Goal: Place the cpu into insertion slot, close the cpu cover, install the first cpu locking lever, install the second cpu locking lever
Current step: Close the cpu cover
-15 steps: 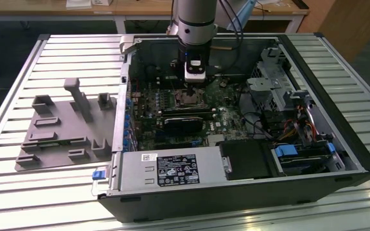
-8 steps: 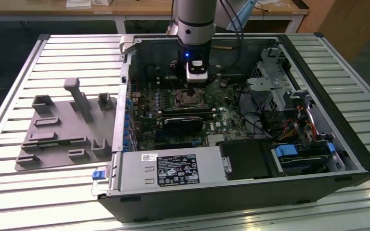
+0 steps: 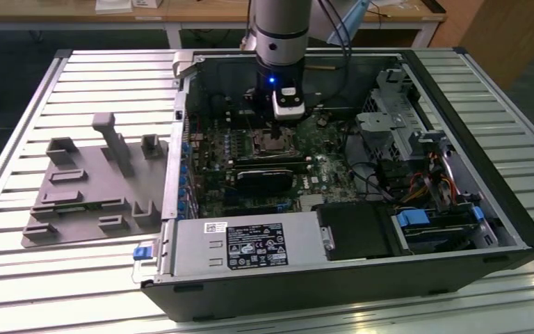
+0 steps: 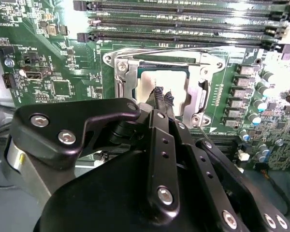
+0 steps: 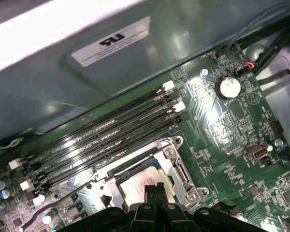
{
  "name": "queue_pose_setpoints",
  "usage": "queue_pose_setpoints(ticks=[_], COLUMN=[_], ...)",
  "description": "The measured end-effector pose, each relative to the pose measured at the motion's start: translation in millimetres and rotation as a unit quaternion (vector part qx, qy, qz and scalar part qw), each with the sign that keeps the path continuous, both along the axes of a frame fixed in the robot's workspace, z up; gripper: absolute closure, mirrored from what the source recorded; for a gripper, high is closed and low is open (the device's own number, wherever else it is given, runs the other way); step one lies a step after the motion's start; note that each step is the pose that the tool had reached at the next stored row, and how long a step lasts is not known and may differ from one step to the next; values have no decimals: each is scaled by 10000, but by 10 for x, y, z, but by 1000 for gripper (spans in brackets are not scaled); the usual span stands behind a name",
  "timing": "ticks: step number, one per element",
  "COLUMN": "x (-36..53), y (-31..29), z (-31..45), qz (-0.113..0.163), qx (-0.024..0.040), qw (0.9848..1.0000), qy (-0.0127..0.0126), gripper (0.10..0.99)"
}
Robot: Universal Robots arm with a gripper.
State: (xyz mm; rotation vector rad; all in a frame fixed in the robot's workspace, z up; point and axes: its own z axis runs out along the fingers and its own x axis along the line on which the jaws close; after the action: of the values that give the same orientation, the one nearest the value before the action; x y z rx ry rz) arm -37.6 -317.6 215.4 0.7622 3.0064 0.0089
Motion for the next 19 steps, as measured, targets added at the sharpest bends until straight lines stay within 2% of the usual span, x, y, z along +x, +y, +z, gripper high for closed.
queue_pose_setpoints(ticks=[4,8,14,19], x=[-5,-5,-5,-12], y=[-1,-1,-1,-9], z=[-1,-7,-21,-25], qz=[77,298,786,915], qx=[-53,-69,-71,-89], qw=[10000,9995,9969,9958], qy=[-1,-2,-5,-6], gripper=[984,984,984,984])
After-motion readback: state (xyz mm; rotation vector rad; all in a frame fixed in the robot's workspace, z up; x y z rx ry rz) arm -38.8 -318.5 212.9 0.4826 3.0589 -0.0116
